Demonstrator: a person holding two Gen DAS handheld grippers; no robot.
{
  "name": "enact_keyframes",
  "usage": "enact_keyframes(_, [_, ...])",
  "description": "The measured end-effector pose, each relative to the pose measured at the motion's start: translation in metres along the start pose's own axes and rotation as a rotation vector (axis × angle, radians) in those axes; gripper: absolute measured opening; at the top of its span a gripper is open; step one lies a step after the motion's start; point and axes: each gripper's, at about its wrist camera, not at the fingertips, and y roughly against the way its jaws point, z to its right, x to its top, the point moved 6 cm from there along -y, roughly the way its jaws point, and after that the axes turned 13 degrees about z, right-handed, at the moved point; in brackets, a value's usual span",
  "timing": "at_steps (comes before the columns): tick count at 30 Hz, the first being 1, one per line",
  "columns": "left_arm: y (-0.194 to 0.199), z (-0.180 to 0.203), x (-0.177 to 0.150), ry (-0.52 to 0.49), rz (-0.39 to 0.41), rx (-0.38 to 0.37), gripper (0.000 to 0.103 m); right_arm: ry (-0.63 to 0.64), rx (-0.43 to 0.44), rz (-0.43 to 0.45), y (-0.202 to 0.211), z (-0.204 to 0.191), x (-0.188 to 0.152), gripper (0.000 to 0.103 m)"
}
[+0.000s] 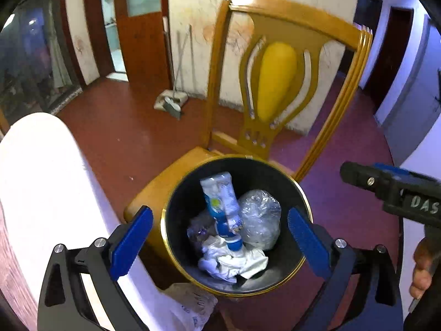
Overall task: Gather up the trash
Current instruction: 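Carry the bottle and tissues to the bin and open both tools, then return both tools to the table and grasp the clear cup with the right tool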
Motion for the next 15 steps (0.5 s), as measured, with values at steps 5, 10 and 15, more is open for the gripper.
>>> enact_keyframes(5, [0.060, -0.037, 0.009, 0.049, 0.111, 0.040, 0.097, 0.050, 0.056, 0.010, 0.003, -0.040, 0.001, 0.078])
enact_keyframes(10, [0.140, -0.110, -0.009, 0.132, 0.211, 0.172, 0.097, 0.176, 0.167, 0.028, 0.019, -0.118, 0.002, 0.078])
enact_keyframes(15, [0.215, -0.197, -0.043, 0.274, 0.270, 0.319, 0.097, 0.384, 0.411, 0.031, 0.046, -0.263, -0.027, 0.078])
